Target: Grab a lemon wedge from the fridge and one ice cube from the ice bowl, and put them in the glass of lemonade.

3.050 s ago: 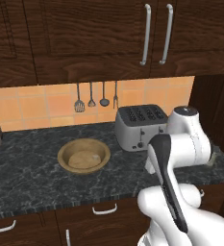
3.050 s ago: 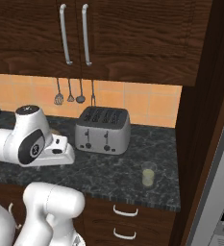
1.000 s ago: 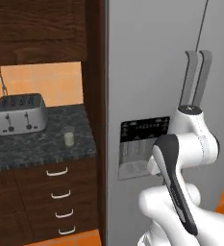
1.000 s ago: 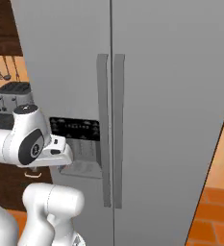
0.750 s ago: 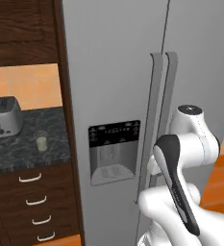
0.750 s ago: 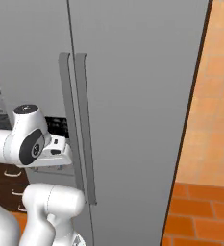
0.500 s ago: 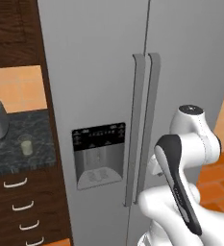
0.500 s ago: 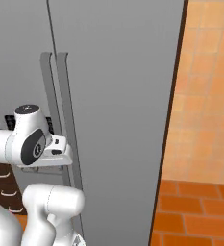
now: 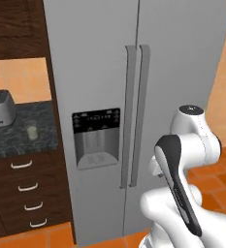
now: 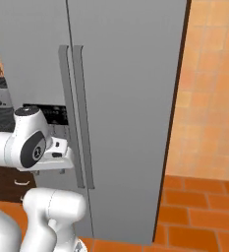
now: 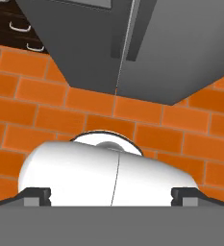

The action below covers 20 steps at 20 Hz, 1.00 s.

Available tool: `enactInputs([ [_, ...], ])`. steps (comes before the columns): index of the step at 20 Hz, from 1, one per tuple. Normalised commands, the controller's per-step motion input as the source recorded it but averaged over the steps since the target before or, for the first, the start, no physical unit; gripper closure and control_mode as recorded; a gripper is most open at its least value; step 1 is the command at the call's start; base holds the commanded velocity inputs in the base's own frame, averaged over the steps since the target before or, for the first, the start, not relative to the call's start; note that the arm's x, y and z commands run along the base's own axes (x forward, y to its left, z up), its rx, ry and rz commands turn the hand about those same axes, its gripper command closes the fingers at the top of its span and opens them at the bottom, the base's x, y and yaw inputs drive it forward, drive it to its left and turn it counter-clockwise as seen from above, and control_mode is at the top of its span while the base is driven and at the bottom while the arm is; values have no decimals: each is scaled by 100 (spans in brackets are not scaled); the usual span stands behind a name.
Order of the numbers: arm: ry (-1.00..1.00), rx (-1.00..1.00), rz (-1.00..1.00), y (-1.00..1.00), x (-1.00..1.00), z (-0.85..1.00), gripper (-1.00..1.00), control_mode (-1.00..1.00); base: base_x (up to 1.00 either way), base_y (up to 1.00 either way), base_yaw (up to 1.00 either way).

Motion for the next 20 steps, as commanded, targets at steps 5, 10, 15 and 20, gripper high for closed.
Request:
enactInputs([
  [5, 0, 0, 0, 0, 0, 0, -100, 100, -23, 6, 0],
  [10, 0, 0, 0, 0, 0, 0, -100, 100, 10, 4, -7],
  [15, 0, 0, 0, 0, 0, 0, -100, 100, -20, -1, -11],
  [20, 0, 0, 0, 0, 0, 0, -100, 100, -28, 1, -2],
])
